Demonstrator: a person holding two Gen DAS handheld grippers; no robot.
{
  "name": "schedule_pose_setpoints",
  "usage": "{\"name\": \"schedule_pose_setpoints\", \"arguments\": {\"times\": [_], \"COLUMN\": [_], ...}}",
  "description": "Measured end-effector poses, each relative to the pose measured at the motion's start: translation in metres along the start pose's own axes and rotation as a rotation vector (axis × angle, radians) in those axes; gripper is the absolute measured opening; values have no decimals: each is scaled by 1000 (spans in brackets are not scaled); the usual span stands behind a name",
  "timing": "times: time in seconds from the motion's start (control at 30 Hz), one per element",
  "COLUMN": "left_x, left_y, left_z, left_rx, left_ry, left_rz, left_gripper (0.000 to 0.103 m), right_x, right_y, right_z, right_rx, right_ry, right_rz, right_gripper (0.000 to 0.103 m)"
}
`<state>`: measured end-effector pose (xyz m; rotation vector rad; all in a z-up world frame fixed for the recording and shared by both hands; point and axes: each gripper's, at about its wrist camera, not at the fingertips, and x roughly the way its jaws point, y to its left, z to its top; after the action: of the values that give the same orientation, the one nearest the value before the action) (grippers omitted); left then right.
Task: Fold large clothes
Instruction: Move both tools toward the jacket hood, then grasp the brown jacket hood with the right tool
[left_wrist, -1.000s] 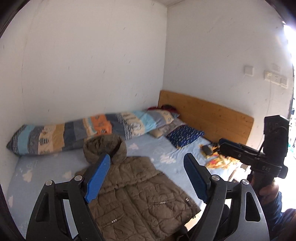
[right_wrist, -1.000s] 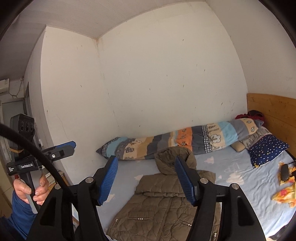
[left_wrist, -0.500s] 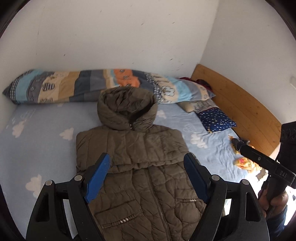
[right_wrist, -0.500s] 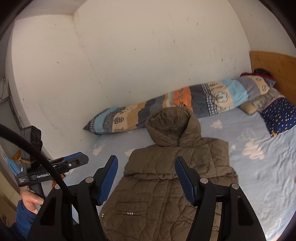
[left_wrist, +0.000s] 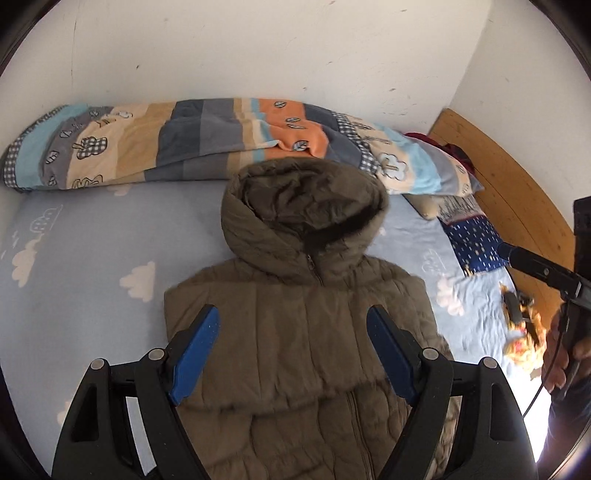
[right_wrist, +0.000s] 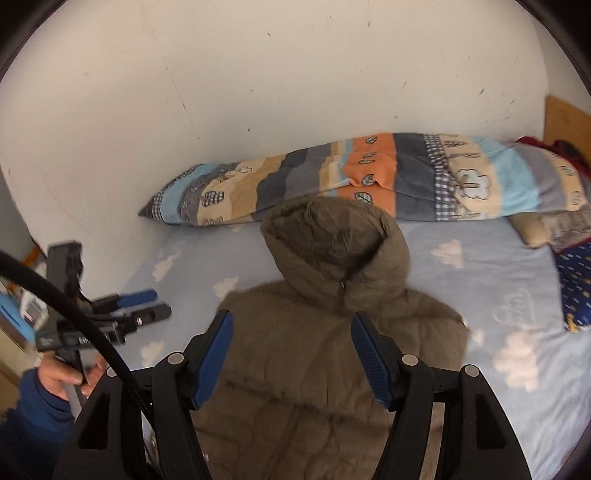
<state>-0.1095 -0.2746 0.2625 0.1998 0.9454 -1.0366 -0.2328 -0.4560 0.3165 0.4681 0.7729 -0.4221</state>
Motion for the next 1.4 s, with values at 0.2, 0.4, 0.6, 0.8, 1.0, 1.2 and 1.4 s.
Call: {"name": "schedule_pose_setpoints", "arguments": {"times": [0.2, 0.4, 0.6, 0.8, 1.0, 1.2, 1.4], "left_x": [62, 118, 172, 211, 220, 182, 186], "left_y": [36, 69, 86, 90, 82, 64, 57], "left_z": [62, 105, 144, 166, 168, 169, 157], "left_rx": [-135, -297, -410, -432, -361, -188, -295], "left_ry": [124, 166, 169, 173, 165, 46, 144], "left_rz": [-23, -104, -161, -174, -133, -108, -243], "left_gripper": [81, 81, 81, 81, 81, 81, 81], "right_x": [61, 131, 184, 225, 245, 222, 188], "right_y": [-45, -71, -89, -100, -77, -62, -53], "right_z": [66, 93, 108, 118, 94, 62, 40], "right_rx": [-22, -117, -240, -338, -492, -582, -620], "right_ry": [69, 153, 195, 203, 270, 233, 168], "right_rz": [-9, -39, -98, -145, -131, -132, -147], "right_gripper": [77, 77, 77, 77, 11, 9, 8]}}
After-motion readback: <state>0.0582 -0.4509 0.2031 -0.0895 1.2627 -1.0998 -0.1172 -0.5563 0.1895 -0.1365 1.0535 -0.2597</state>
